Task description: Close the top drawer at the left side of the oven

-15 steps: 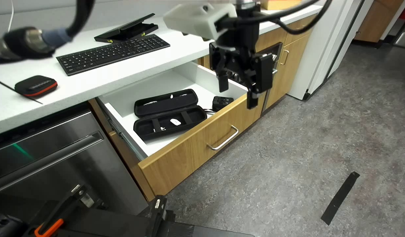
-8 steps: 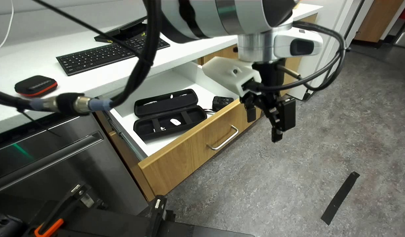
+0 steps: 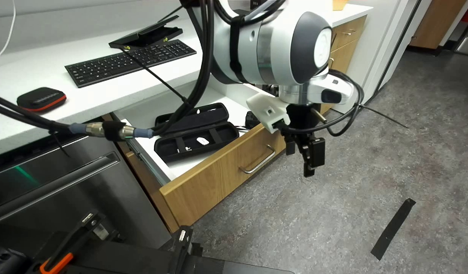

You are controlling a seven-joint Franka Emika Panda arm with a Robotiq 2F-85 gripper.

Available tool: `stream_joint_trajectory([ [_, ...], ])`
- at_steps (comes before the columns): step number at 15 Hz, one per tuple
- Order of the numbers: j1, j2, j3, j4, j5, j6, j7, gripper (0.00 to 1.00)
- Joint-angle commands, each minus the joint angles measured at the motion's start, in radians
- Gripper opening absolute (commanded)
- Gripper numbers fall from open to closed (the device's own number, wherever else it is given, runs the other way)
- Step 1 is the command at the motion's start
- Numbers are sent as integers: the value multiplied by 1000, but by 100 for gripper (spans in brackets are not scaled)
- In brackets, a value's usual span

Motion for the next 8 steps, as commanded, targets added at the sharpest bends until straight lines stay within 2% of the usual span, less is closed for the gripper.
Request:
stream_joint_trajectory([
  [1, 23, 50, 24, 67, 105, -31, -46, 100],
  [8, 72, 40, 111, 96, 159, -56, -207, 100],
])
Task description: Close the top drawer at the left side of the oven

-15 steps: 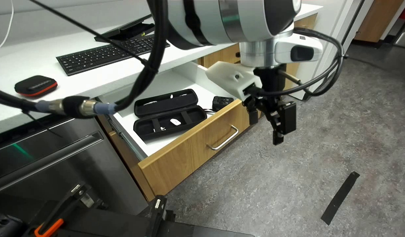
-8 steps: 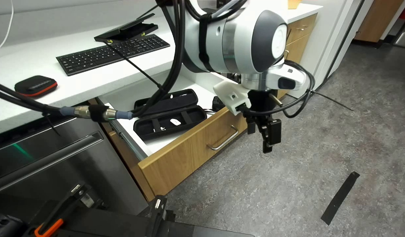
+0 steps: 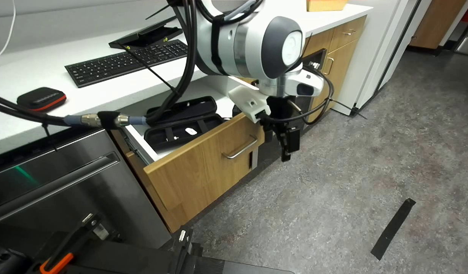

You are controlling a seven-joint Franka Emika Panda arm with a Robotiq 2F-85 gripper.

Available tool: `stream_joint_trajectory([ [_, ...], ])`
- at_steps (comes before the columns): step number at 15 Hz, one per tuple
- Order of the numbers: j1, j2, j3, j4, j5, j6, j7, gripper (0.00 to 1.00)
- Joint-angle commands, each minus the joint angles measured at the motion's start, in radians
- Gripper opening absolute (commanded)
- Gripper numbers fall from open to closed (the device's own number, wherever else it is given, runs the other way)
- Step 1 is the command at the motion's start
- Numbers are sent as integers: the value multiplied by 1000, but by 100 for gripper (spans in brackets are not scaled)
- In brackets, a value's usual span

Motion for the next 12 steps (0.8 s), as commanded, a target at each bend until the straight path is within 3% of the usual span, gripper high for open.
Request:
stream_joint_trajectory([
  [1, 43, 6, 53, 56, 53, -67, -113, 100],
  [5, 101, 17, 73, 128, 60, -148, -117, 100],
  [6, 100, 4, 45, 74, 45, -94, -108, 100],
  [12, 117, 4, 30, 77, 40, -102, -103, 100],
])
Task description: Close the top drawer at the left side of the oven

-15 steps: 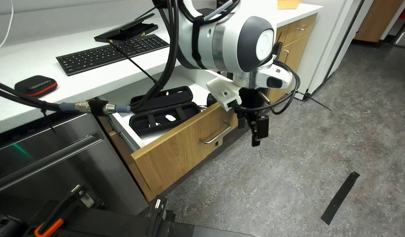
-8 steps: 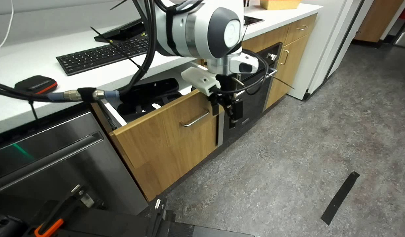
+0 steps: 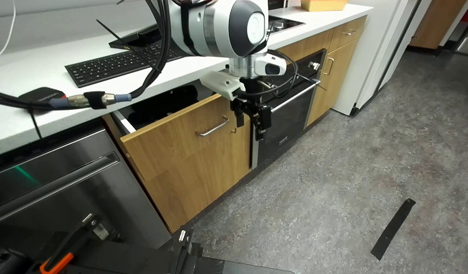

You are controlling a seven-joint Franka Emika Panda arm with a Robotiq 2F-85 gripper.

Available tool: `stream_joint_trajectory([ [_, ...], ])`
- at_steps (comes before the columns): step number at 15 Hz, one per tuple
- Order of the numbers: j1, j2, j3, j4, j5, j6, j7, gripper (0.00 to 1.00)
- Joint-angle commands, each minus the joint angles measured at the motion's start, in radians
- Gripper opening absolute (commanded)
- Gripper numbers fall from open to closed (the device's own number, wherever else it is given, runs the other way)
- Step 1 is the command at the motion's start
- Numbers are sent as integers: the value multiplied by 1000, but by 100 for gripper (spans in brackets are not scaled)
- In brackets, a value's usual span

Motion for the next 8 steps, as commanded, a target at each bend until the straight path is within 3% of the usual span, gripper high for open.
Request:
stream_joint_trajectory([
  [1, 24, 4, -24, 3, 23, -3, -16, 100],
  [8, 49, 90, -9, 79, 28, 37, -5, 100],
])
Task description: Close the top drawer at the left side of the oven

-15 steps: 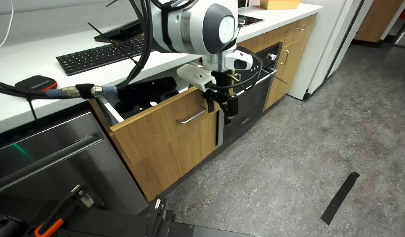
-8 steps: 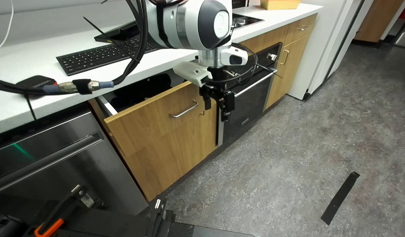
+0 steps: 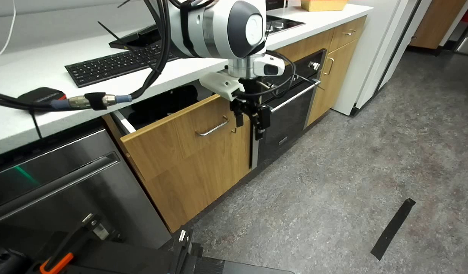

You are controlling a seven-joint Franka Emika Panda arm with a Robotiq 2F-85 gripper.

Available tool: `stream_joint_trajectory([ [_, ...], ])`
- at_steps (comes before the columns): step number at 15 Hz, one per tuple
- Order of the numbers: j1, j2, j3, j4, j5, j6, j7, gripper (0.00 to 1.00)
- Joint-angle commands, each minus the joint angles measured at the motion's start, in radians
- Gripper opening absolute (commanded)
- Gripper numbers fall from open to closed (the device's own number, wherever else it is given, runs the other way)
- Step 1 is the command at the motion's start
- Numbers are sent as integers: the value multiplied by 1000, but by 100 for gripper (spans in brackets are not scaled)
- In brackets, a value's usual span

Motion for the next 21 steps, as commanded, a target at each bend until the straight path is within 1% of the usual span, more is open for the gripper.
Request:
stream_joint_trajectory([
  [1, 37, 85, 5, 77, 32, 32, -9, 100],
  [3, 48, 123, 22, 114, 42, 44, -19, 100],
  [7, 89, 164, 30, 162, 28, 75, -23, 100],
  [12, 160, 162, 41, 178, 15, 160, -38, 100],
  [15, 191, 160, 51, 183, 18, 196, -52, 100],
  [17, 196, 162, 52, 187, 24, 206, -60, 100],
  [18, 190, 157, 60, 185, 29, 191, -73, 100],
  [19, 199, 149, 47, 180, 21, 161, -69, 100],
  [20, 190, 152, 22, 166, 20, 163, -59, 100],
  [21, 190, 152, 23, 166, 20, 163, -61, 100],
])
